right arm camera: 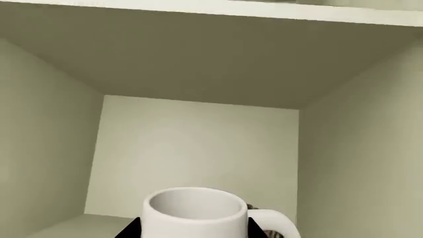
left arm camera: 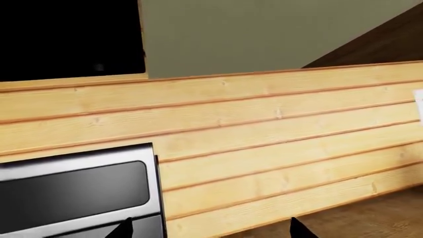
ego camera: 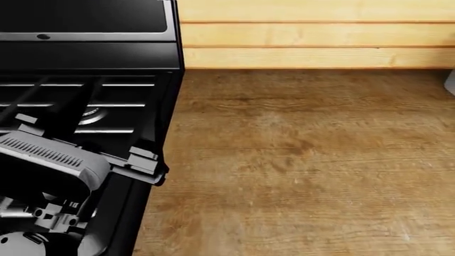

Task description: Pick the mug from the cabinet, place it under the coffee machine dispenser, and press the start button.

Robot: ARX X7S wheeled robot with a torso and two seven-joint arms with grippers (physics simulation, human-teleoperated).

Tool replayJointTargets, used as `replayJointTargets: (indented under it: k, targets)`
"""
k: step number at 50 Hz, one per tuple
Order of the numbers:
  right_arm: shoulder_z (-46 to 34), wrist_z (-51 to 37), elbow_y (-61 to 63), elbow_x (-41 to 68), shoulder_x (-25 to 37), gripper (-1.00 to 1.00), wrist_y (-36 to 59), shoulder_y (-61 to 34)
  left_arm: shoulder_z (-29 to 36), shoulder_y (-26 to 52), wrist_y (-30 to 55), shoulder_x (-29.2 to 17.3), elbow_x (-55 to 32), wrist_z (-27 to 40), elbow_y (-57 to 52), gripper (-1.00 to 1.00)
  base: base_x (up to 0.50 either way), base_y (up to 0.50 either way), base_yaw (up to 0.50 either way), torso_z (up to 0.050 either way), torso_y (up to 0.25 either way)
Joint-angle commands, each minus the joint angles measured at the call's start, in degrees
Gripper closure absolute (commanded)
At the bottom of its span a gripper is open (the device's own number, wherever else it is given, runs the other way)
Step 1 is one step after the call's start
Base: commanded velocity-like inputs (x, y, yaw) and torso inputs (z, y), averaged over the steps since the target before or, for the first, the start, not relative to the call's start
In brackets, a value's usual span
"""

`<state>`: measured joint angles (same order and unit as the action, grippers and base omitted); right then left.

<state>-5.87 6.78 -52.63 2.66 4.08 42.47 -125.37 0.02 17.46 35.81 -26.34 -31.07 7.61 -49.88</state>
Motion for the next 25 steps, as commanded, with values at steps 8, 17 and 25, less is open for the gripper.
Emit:
replayJointTargets:
  k: [8, 17, 25]
  targets:
    - [-1.6, 2.7, 13.2, 0.8, 1.2, 1.00, 8.7, 2.7, 0.4, 0.3, 0.1, -0.4, -0.1, 0.7, -0.1, -1.00, -0.50, 0.00, 0.00, 0.000, 0.000]
    - [-0.7, 2.7, 23.1, 2.1, 2.6, 1.00, 14.8, 7.1, 0.2, 0.6, 0.0, -0.6, -0.3, 0.9, 0.1, -1.00, -0.50, 0.00, 0.00, 0.000, 0.000]
    - [-0.8, 4.4, 38.8, 4.1, 4.9, 1.00, 24.4, 14.0, 0.1, 0.8, 0.3, -0.8, -0.5, 1.4, 0.2, -1.00, -0.50, 0.00, 0.00, 0.000, 0.000]
